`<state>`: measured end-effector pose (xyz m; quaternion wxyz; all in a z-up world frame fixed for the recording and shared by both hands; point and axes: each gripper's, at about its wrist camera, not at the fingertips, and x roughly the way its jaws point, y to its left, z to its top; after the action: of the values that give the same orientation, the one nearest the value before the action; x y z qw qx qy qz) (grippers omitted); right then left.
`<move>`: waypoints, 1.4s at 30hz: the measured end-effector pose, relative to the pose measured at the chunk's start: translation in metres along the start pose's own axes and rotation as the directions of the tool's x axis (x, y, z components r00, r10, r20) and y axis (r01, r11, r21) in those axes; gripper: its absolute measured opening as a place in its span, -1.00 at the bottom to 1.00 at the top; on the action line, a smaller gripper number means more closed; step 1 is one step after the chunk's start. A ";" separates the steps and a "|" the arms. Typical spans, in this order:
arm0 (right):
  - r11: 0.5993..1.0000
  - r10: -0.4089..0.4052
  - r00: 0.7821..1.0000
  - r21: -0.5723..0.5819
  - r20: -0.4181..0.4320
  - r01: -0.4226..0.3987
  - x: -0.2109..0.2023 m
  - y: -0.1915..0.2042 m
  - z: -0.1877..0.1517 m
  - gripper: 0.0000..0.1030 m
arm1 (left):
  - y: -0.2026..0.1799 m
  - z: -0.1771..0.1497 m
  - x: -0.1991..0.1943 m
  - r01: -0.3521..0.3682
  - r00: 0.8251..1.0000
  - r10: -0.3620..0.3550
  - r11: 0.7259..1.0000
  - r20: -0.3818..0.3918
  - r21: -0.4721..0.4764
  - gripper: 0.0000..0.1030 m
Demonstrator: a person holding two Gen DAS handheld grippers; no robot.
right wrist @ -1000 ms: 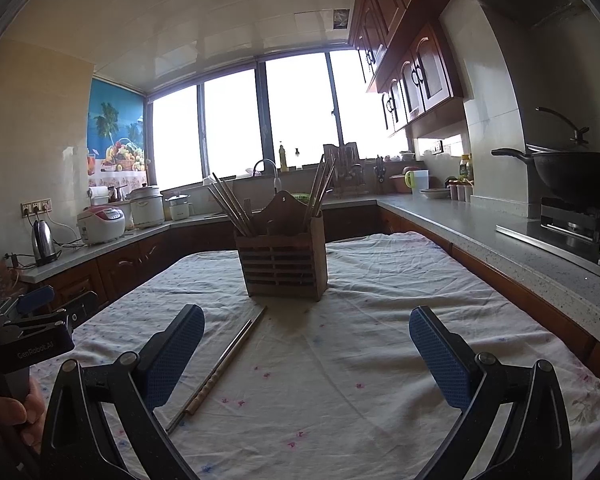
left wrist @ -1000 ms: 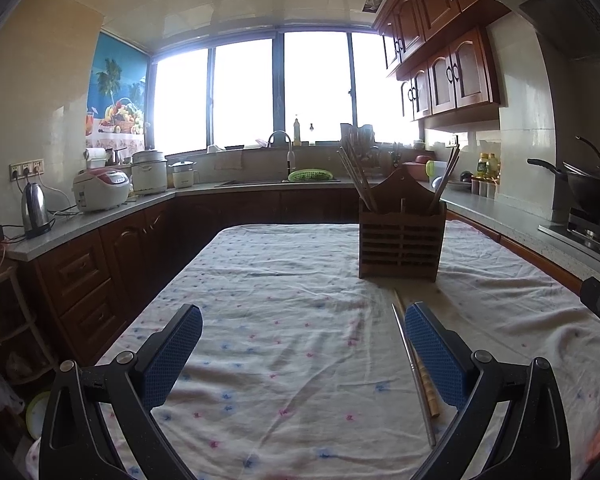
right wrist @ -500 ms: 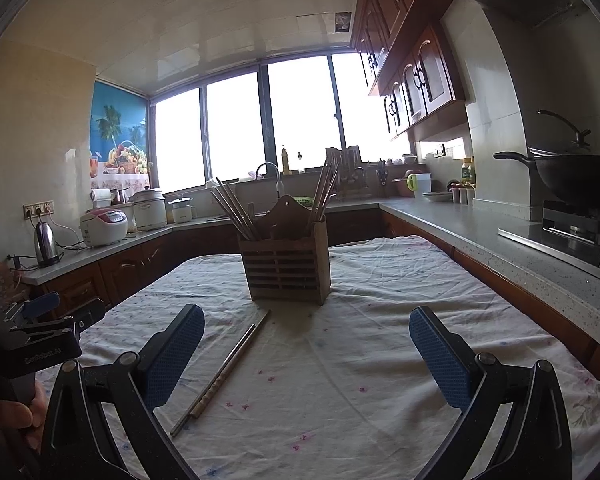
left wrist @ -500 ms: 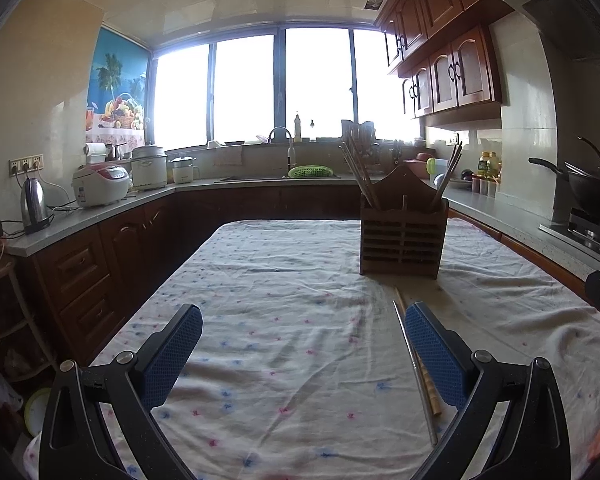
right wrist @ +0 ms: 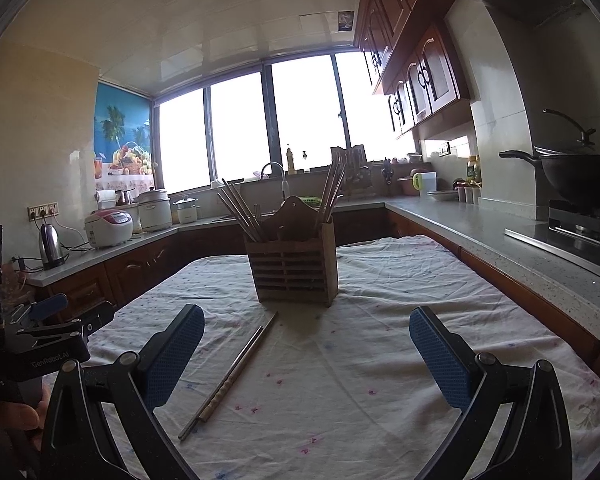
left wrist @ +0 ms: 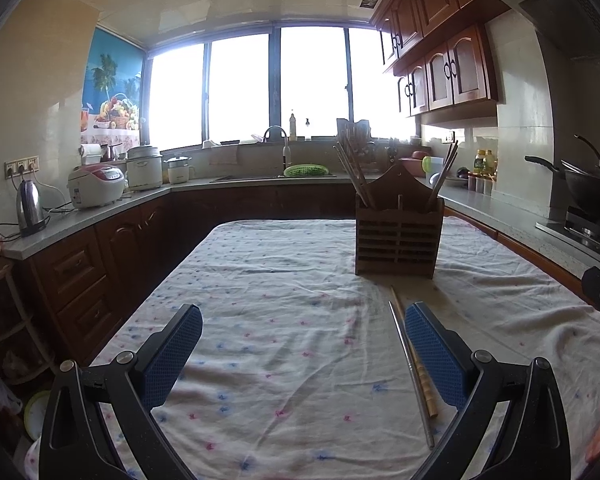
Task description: Organize utensils
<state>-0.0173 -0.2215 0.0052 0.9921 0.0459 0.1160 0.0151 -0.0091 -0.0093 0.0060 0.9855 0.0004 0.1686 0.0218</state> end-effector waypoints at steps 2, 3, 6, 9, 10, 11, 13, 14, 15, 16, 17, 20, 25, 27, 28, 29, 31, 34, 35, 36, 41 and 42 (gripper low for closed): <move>1.000 0.000 1.000 0.002 0.000 0.000 0.000 0.000 0.001 1.00 | -0.001 0.000 0.000 0.000 1.000 0.000 1.000 -0.001 0.002 0.99; 1.000 0.000 1.000 0.002 0.000 0.000 0.000 0.000 0.000 1.00 | -0.001 0.001 0.000 0.000 1.000 0.000 1.000 -0.002 0.002 0.99; 1.000 0.002 1.000 0.004 0.002 -0.002 0.000 -0.001 0.001 1.00 | -0.003 0.001 0.001 0.000 1.000 0.000 1.000 -0.005 0.000 0.99; 1.000 0.003 1.000 0.005 0.001 -0.003 0.000 -0.001 0.001 1.00 | -0.004 0.002 0.002 0.001 1.000 -0.001 1.000 -0.008 -0.001 0.99; 1.000 0.003 1.000 0.005 0.002 -0.003 0.000 -0.001 0.001 1.00 | -0.005 0.002 0.002 0.001 1.000 -0.001 1.000 -0.008 -0.001 0.99; 1.000 0.003 1.000 0.004 0.001 -0.003 0.000 -0.001 0.001 1.00 | -0.005 0.003 0.002 -0.001 1.000 0.001 1.000 -0.010 -0.001 0.99; 1.000 0.003 1.000 0.005 0.002 -0.003 0.000 -0.001 0.001 1.00 | -0.006 0.003 0.002 0.000 1.000 0.000 1.000 -0.011 -0.001 0.99; 1.000 0.004 1.000 0.006 0.002 -0.004 0.000 -0.001 0.002 1.00 | -0.007 0.003 0.002 0.001 1.000 -0.001 1.000 -0.011 -0.002 0.99; 1.000 0.004 1.000 0.006 0.001 -0.004 0.000 -0.001 0.002 1.00 | -0.007 0.003 0.002 0.001 1.000 -0.001 1.000 -0.012 -0.002 0.99; 1.000 0.004 1.000 0.006 0.002 -0.004 0.000 0.000 0.002 1.00 | -0.008 0.003 0.003 0.002 1.000 -0.002 1.000 -0.012 -0.001 0.99; 1.000 0.004 1.000 0.006 0.002 -0.004 0.000 -0.001 0.002 1.00 | -0.009 0.003 0.002 0.002 1.000 -0.002 1.000 -0.011 0.000 0.99; 1.000 0.002 1.000 0.005 0.001 -0.002 0.000 -0.001 0.002 1.00 | -0.010 0.004 0.002 0.002 1.000 -0.002 1.000 -0.010 0.004 0.99; 1.000 0.002 1.000 0.011 -0.001 -0.002 0.001 -0.001 0.004 1.00 | -0.012 0.004 0.002 0.001 1.000 -0.001 1.000 -0.012 0.002 0.99; 1.000 0.002 1.000 0.013 -0.003 -0.002 0.002 -0.001 0.005 1.00 | -0.013 0.004 0.002 0.001 1.000 -0.001 1.000 -0.014 0.001 0.99; 1.000 0.002 1.000 0.014 -0.004 -0.002 0.003 -0.001 0.005 1.00 | -0.013 0.004 0.002 0.002 1.000 -0.002 1.000 -0.015 0.000 0.99; 1.000 0.000 1.000 0.013 -0.005 0.000 0.003 -0.001 0.005 1.00 | -0.013 0.005 0.002 0.003 1.000 -0.003 1.000 -0.016 -0.001 0.99; 1.000 0.000 1.000 0.015 -0.010 0.000 0.005 -0.003 0.004 1.00 | -0.014 0.005 0.003 0.003 1.000 -0.003 1.000 -0.018 -0.003 0.99; 1.000 0.001 1.000 0.015 -0.019 0.000 0.007 -0.003 0.004 1.00 | -0.013 0.006 0.004 0.005 1.000 -0.005 1.000 -0.021 -0.008 0.99; 1.000 -0.001 1.000 0.014 -0.024 0.001 0.008 -0.003 0.004 1.00 | -0.013 0.007 0.004 0.006 1.000 -0.006 1.000 -0.023 -0.010 0.99; 1.000 -0.001 1.000 0.014 -0.028 0.002 0.009 -0.003 0.004 1.00 | -0.014 0.007 0.005 0.005 1.000 -0.006 1.000 -0.026 -0.012 0.99; 1.000 -0.002 0.999 0.024 -0.047 0.003 0.015 -0.007 0.004 1.00 | -0.015 0.009 0.008 0.010 0.999 -0.011 1.000 -0.035 -0.021 0.99; 1.000 -0.002 0.999 0.026 -0.050 0.003 0.016 -0.008 0.004 1.00 | -0.015 0.010 0.008 0.011 0.999 -0.012 1.000 -0.035 -0.023 0.99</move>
<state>0.0000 -0.2289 0.0050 0.9882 0.0584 0.1409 0.0134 0.0018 -0.0239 0.0124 0.9824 -0.0120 0.1856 0.0179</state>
